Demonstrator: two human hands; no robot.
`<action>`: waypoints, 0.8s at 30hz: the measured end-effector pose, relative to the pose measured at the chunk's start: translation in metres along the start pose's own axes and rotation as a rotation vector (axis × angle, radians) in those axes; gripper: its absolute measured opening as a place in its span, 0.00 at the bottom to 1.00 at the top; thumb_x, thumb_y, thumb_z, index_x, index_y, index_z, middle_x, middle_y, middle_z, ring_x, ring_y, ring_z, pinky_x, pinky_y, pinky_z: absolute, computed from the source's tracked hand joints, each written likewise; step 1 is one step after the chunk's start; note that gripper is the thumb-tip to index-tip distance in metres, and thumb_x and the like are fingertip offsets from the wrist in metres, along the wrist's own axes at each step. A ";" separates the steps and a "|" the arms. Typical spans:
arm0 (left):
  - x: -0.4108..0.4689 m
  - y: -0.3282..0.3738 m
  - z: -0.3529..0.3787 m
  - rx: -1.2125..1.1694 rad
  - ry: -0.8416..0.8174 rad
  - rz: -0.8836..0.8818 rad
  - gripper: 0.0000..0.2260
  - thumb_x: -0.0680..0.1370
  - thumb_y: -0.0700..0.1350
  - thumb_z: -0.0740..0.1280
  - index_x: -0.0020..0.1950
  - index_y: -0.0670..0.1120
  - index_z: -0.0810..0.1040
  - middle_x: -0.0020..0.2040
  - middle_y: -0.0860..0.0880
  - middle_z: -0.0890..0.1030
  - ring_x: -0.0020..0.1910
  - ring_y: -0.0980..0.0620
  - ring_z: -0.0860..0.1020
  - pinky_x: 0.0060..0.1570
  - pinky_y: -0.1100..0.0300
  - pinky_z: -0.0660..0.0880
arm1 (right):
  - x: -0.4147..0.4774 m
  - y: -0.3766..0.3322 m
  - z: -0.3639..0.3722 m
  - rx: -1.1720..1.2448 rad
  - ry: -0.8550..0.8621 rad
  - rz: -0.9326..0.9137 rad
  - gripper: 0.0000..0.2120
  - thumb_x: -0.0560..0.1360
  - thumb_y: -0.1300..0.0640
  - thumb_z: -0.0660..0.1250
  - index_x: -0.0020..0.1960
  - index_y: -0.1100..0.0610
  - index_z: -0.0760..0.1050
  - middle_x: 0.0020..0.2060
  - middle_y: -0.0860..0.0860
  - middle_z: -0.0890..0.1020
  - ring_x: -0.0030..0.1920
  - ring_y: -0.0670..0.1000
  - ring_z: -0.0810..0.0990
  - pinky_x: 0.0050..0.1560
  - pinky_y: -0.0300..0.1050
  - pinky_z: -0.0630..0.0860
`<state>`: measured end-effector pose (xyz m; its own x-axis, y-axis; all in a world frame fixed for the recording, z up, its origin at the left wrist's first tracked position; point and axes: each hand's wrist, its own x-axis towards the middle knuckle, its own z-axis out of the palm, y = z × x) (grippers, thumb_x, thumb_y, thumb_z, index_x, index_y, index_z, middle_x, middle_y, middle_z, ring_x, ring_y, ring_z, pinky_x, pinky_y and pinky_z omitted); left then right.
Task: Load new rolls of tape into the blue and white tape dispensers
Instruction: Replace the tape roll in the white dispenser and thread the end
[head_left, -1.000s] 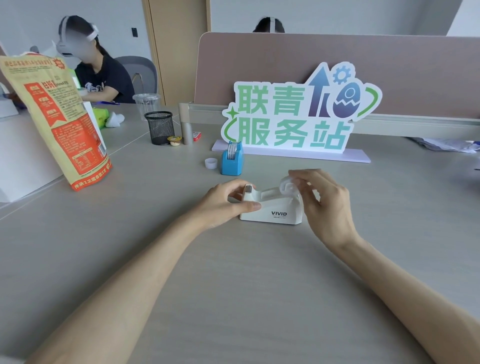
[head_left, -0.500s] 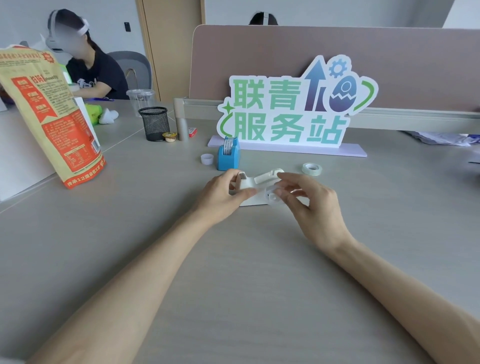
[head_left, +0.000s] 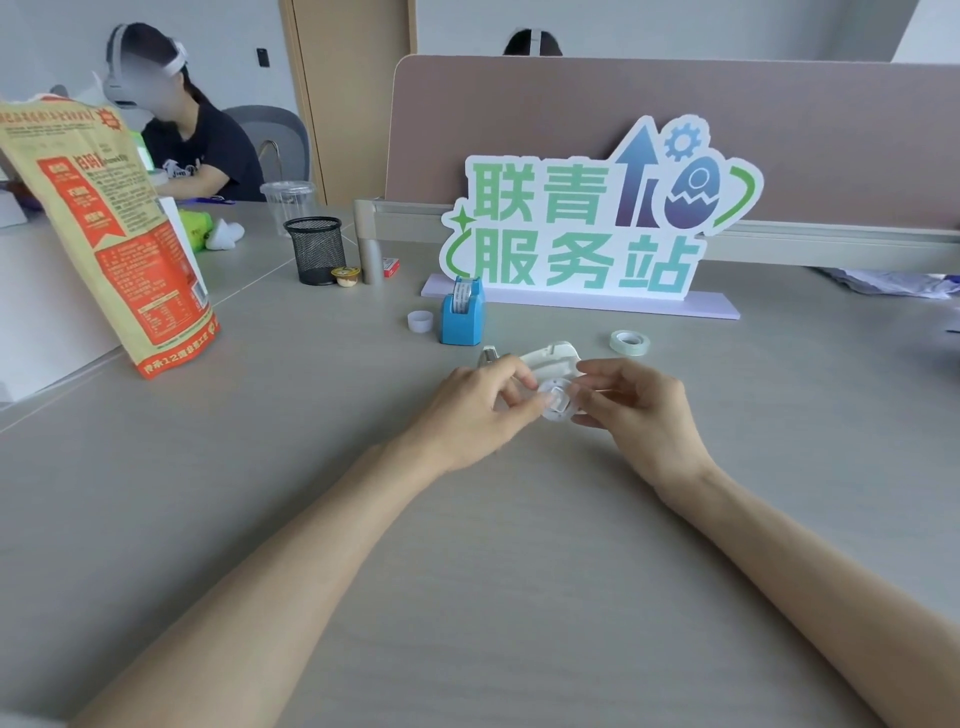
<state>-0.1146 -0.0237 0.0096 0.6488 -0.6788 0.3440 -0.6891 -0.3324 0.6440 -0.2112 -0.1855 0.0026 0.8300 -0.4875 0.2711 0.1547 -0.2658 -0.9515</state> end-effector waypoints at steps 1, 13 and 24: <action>0.000 -0.001 0.003 0.012 0.000 -0.005 0.10 0.76 0.56 0.67 0.50 0.51 0.76 0.44 0.53 0.82 0.29 0.56 0.77 0.36 0.62 0.73 | 0.000 0.000 0.000 0.019 0.000 0.013 0.10 0.75 0.66 0.69 0.56 0.62 0.79 0.43 0.52 0.85 0.41 0.46 0.85 0.43 0.39 0.83; 0.004 -0.010 0.012 -0.114 -0.031 -0.095 0.04 0.74 0.52 0.68 0.46 0.54 0.79 0.37 0.57 0.80 0.34 0.58 0.77 0.42 0.54 0.77 | -0.003 0.000 0.001 -0.106 -0.074 0.022 0.09 0.72 0.60 0.74 0.53 0.59 0.81 0.44 0.53 0.86 0.39 0.51 0.85 0.45 0.44 0.82; 0.001 -0.006 0.008 -0.101 0.031 -0.046 0.08 0.78 0.51 0.63 0.44 0.51 0.80 0.36 0.56 0.82 0.29 0.65 0.73 0.38 0.60 0.72 | 0.000 -0.002 -0.004 -0.169 -0.022 0.035 0.03 0.74 0.59 0.71 0.44 0.58 0.82 0.36 0.51 0.85 0.32 0.41 0.81 0.36 0.33 0.75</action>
<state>-0.1122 -0.0273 0.0010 0.6897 -0.6432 0.3326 -0.6235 -0.2940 0.7244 -0.2136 -0.1889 0.0047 0.8450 -0.4810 0.2337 0.0352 -0.3859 -0.9219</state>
